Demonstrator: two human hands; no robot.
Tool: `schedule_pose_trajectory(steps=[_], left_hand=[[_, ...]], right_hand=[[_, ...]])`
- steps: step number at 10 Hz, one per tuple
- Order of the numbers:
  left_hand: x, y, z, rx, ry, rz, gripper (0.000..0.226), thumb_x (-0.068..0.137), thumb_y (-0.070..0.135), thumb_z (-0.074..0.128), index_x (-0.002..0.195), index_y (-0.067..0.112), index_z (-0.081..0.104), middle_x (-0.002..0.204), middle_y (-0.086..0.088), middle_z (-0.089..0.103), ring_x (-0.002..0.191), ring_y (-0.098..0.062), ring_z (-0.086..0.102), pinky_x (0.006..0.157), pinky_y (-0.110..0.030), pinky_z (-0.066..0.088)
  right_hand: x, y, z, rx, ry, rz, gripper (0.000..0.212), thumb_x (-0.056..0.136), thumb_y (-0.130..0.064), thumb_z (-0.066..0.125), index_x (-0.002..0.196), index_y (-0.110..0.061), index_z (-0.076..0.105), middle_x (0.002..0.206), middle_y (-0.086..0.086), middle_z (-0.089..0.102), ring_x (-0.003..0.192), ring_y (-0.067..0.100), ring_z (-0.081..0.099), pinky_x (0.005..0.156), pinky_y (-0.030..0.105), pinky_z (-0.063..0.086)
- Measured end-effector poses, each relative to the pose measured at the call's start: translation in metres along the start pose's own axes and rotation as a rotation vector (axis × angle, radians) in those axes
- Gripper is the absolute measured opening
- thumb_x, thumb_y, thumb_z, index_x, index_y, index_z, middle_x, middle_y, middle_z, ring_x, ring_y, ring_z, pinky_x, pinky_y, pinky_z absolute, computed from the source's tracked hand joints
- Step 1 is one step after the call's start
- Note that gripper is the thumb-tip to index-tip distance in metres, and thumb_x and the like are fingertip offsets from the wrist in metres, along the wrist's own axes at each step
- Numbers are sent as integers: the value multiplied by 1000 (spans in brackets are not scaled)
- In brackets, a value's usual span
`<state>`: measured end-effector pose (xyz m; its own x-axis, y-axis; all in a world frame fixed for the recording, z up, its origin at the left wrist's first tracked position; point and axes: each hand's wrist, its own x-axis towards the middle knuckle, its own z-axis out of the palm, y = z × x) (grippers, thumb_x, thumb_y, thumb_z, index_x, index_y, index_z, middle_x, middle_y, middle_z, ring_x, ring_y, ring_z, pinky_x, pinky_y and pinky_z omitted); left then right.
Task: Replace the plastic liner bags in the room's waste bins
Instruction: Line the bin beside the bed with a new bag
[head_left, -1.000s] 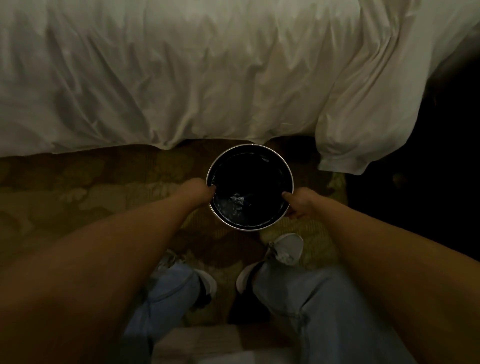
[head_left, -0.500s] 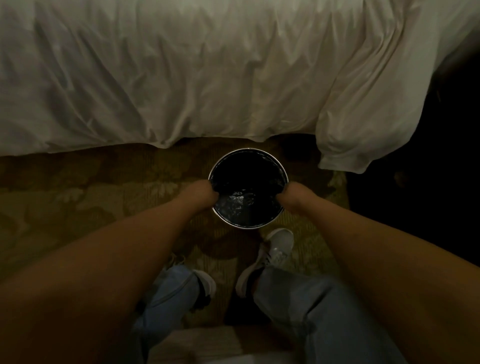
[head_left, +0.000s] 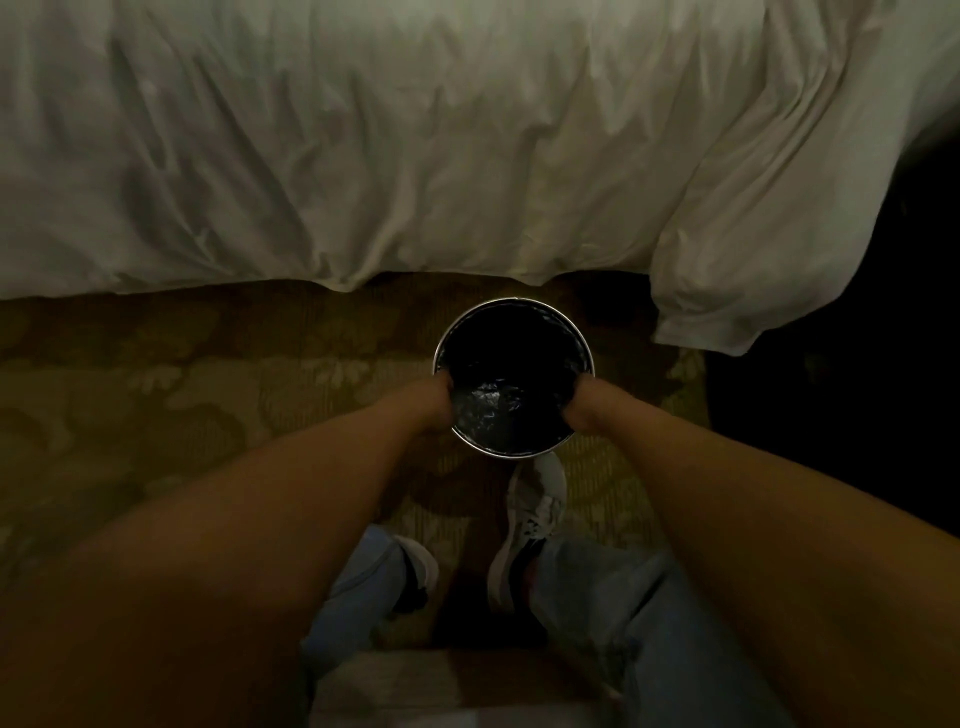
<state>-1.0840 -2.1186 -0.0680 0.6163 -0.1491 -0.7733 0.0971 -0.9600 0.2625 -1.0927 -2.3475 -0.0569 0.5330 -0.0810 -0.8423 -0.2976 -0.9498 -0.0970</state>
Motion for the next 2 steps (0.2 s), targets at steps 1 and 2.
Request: schedule_pose_trajectory(steps=[1,2], left_hand=[[-14,-7,-8,-19,26,31,49,94,31,61,139,16,49,136,-14,59,120,-31,59,97,-36,48],[-36,-9,-27,-60,63,64,43,96,33,58,136,18,55,137,-12,59,121,-29,58,96,-34,47]], right_hand=[[-15,-10,1,83,-17,-8,43,97,-15,52,139,-5,49,134,23,56,102,30,56,88,38,51],[-37,-33,1,103,-38,-21,42,98,-17,52,139,-5,50,136,22,54,117,35,57,100,41,50]])
